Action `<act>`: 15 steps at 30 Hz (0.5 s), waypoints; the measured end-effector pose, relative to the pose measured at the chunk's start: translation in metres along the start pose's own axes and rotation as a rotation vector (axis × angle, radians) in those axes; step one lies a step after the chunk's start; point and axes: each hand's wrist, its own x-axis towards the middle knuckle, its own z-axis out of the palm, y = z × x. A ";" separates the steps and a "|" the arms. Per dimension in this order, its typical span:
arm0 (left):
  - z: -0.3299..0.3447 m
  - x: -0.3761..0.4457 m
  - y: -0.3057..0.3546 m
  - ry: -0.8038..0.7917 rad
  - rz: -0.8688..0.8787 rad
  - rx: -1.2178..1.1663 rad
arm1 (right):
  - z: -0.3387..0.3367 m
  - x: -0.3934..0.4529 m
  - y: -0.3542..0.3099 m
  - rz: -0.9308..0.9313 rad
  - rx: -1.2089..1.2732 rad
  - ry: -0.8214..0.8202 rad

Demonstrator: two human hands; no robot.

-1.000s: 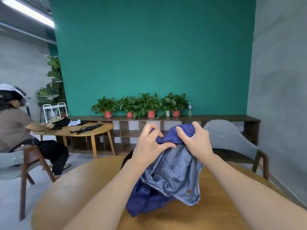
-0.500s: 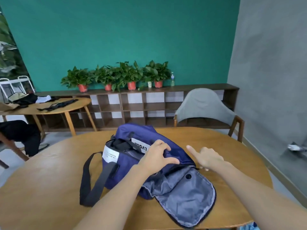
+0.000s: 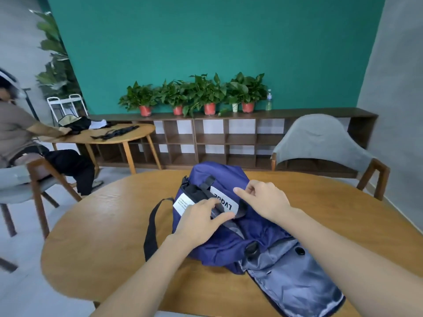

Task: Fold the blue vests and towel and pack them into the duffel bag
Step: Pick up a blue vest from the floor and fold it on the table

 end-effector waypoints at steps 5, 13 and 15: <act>-0.001 -0.006 -0.034 0.052 -0.002 0.078 | 0.042 0.024 -0.035 -0.121 0.058 -0.060; -0.005 -0.004 -0.049 0.091 -0.002 0.060 | 0.075 0.046 -0.054 0.000 0.196 -0.293; -0.004 -0.005 -0.053 0.118 0.004 0.059 | 0.080 0.048 -0.054 0.051 0.236 -0.367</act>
